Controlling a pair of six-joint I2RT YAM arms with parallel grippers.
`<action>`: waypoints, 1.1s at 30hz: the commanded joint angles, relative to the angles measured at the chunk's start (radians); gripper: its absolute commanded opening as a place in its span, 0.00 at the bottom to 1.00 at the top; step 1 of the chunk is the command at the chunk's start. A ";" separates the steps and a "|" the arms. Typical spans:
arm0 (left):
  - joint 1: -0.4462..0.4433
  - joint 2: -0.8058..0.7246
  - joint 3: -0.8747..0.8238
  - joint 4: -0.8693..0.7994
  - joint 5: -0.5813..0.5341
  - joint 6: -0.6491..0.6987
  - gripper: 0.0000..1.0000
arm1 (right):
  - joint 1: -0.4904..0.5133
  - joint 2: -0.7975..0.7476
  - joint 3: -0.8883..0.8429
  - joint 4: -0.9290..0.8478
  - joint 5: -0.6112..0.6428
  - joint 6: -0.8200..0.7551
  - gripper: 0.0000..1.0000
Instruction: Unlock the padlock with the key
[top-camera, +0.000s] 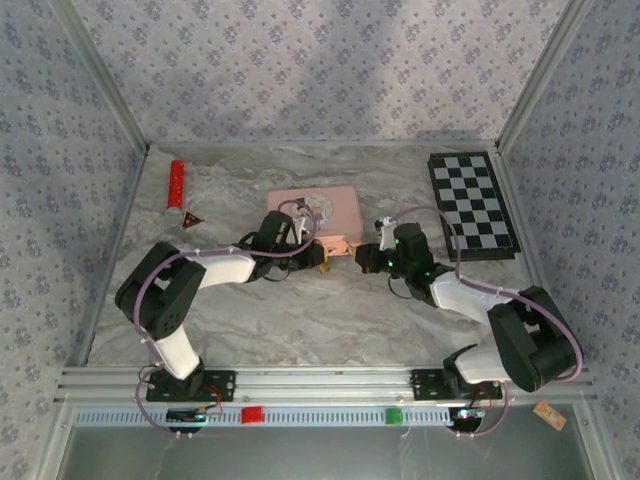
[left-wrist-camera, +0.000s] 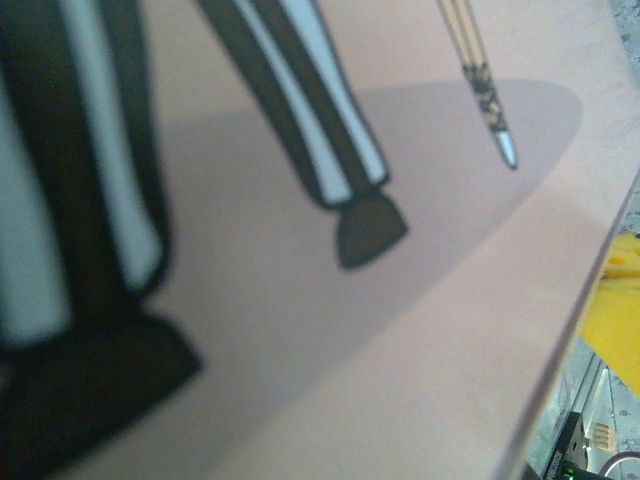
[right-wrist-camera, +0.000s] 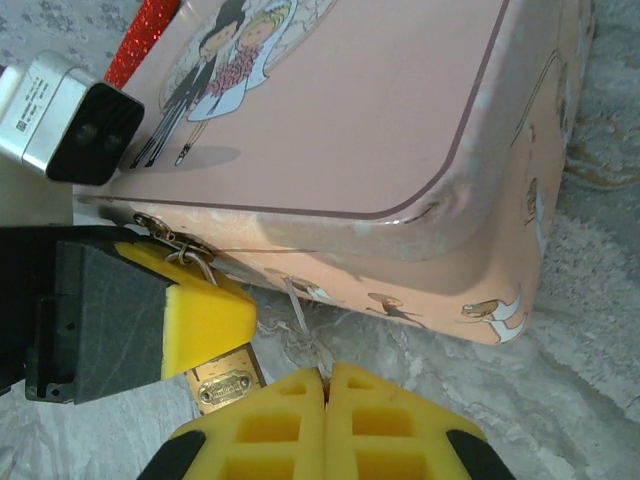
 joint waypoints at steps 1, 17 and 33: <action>0.018 0.000 0.038 0.075 0.038 -0.028 0.11 | 0.021 0.019 -0.008 0.016 -0.030 0.009 0.00; 0.052 0.074 0.030 0.140 0.071 -0.139 0.12 | 0.115 -0.013 -0.118 0.046 -0.034 0.172 0.00; 0.045 0.122 -0.036 0.084 0.021 -0.149 0.15 | 0.148 -0.038 -0.084 -0.043 0.045 0.132 0.00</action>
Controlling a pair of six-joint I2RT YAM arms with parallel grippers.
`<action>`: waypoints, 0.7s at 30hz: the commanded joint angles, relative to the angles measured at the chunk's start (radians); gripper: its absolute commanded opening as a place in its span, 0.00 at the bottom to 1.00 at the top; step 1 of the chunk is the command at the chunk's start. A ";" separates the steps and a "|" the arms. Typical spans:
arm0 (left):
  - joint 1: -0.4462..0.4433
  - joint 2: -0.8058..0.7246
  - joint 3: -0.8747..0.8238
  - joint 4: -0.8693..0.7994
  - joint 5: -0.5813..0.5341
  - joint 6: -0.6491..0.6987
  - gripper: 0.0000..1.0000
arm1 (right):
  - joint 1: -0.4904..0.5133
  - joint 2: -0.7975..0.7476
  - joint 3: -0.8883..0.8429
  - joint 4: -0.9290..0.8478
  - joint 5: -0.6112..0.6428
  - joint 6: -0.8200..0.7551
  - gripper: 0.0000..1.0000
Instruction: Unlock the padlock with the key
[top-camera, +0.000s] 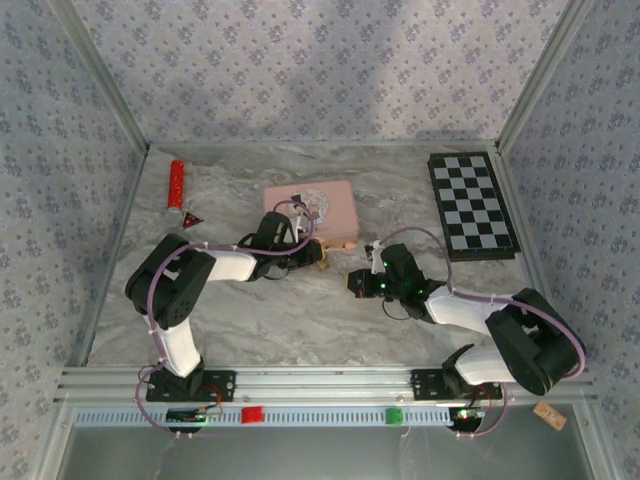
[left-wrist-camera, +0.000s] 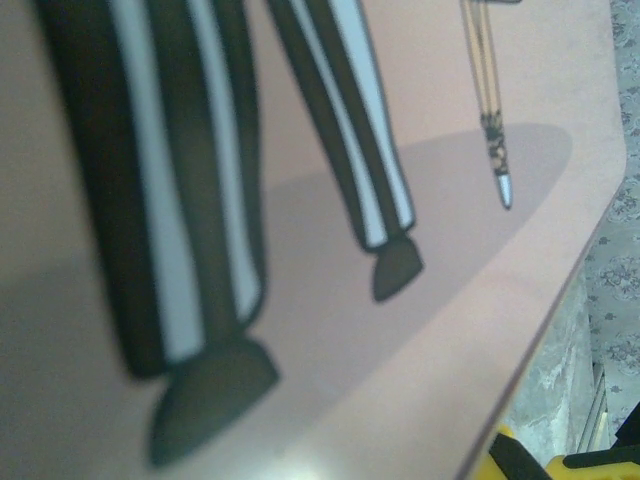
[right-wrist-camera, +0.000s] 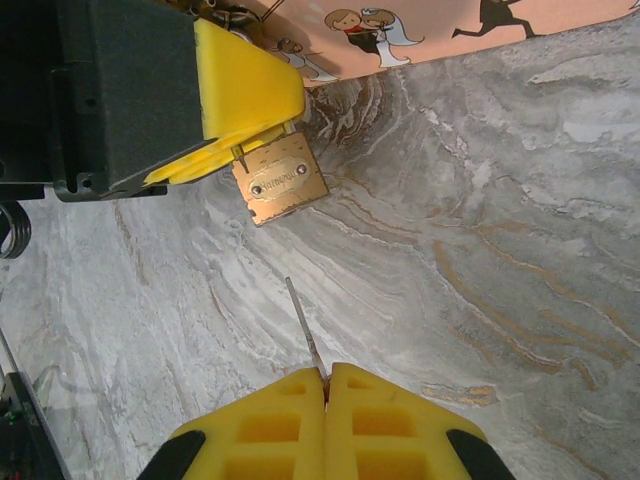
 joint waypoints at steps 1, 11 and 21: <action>0.005 0.041 -0.019 -0.051 0.019 -0.087 0.15 | 0.008 -0.017 0.025 -0.030 0.028 -0.016 0.00; -0.013 0.056 -0.041 0.070 0.046 -0.190 0.16 | 0.012 0.024 0.025 0.016 -0.009 0.025 0.00; -0.019 0.011 -0.066 0.105 0.044 -0.198 0.13 | -0.041 0.088 0.016 0.123 -0.070 0.098 0.00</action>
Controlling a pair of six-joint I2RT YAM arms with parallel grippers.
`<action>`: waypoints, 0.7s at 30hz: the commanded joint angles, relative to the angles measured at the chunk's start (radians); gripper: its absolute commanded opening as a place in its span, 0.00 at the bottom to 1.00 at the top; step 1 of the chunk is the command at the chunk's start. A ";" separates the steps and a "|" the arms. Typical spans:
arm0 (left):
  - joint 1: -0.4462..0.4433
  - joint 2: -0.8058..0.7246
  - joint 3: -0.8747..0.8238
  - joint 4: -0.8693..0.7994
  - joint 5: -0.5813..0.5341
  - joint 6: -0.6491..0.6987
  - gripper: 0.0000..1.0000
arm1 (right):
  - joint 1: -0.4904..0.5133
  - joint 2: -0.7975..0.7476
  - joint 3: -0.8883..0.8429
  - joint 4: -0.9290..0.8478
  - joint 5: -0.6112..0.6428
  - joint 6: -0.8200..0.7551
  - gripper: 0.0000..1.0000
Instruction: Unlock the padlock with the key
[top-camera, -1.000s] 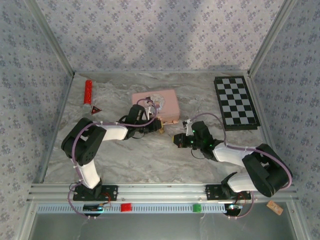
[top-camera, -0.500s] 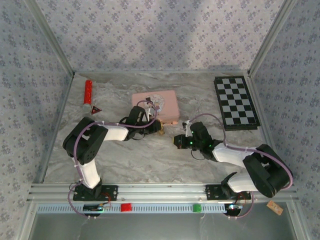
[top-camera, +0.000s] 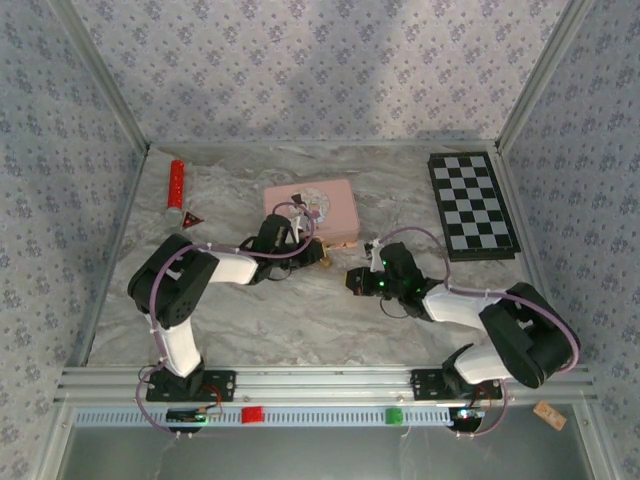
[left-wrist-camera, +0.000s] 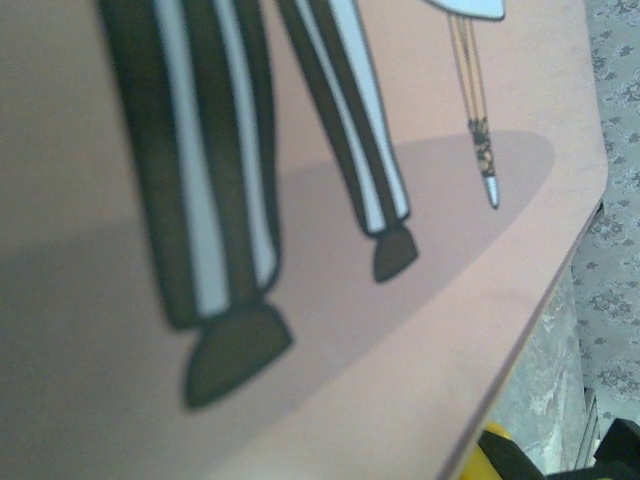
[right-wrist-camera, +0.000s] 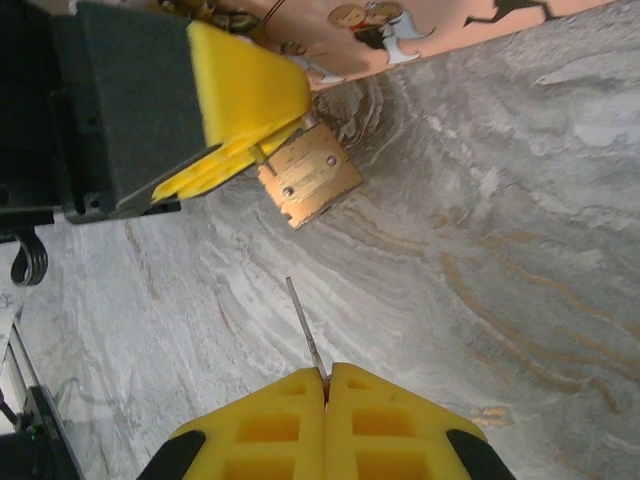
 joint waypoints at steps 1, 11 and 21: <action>-0.002 0.001 -0.041 0.011 0.086 -0.148 0.13 | -0.027 0.055 0.015 0.078 -0.070 0.050 0.00; 0.004 -0.017 -0.061 0.097 0.120 -0.211 0.10 | -0.047 0.174 -0.009 0.276 -0.172 0.165 0.00; 0.008 -0.021 -0.067 0.143 0.141 -0.249 0.09 | -0.101 0.318 -0.016 0.473 -0.252 0.241 0.00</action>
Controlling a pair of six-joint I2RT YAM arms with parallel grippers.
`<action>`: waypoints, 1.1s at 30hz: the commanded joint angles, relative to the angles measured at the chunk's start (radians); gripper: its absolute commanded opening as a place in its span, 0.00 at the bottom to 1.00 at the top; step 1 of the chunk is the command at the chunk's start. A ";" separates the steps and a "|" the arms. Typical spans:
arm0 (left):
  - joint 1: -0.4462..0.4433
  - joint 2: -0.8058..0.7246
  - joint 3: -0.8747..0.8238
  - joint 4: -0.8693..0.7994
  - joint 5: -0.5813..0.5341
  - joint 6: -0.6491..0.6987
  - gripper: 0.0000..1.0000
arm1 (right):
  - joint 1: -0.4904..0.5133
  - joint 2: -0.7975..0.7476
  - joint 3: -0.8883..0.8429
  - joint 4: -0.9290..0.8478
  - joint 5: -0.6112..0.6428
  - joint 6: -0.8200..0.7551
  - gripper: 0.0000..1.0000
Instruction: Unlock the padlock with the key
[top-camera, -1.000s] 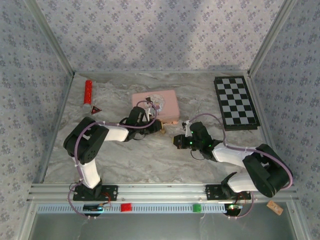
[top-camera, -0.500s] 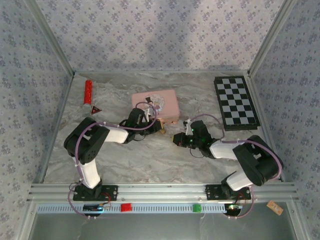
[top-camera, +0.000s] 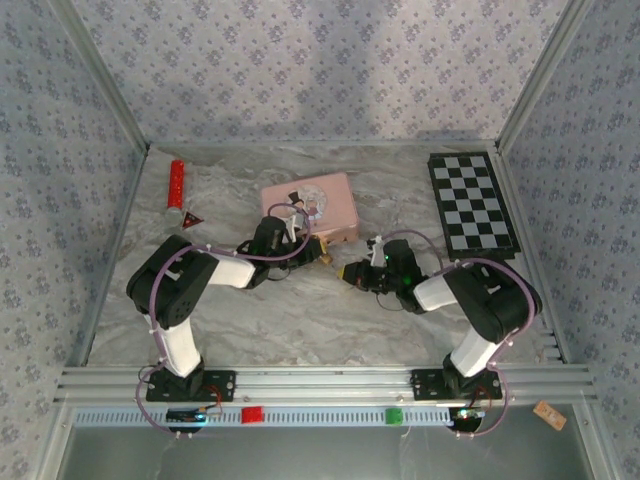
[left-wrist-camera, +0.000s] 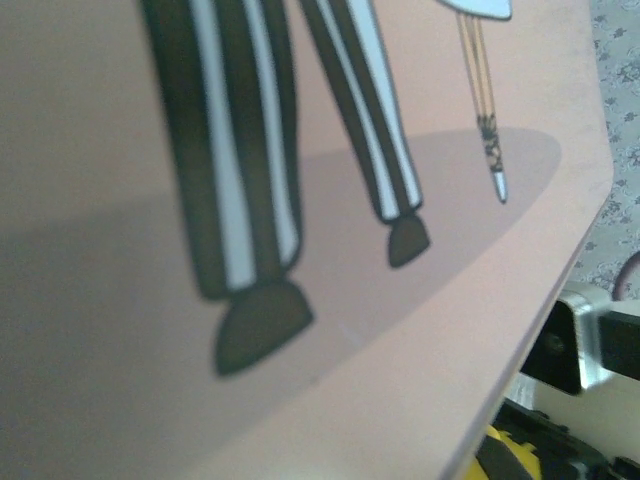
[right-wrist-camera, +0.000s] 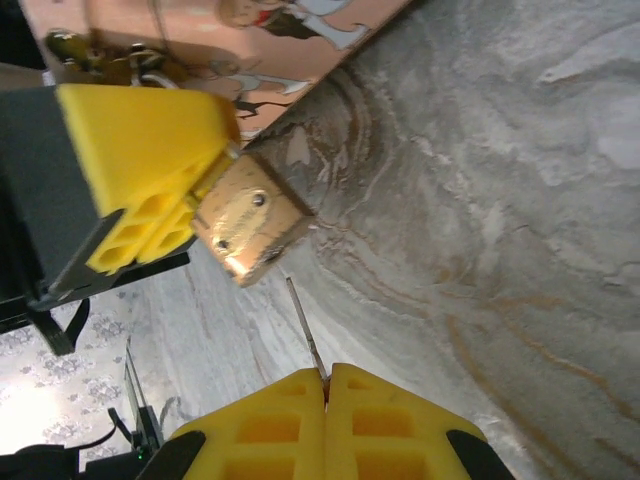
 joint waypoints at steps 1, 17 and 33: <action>0.004 -0.015 -0.021 0.006 0.135 -0.171 0.09 | -0.011 0.041 -0.013 0.115 -0.051 0.043 0.00; 0.011 -0.015 -0.023 -0.014 0.139 -0.156 0.09 | -0.025 0.147 -0.021 0.322 -0.088 0.127 0.00; 0.022 -0.033 -0.036 -0.018 0.148 -0.151 0.08 | -0.032 0.152 -0.026 0.361 -0.093 0.143 0.00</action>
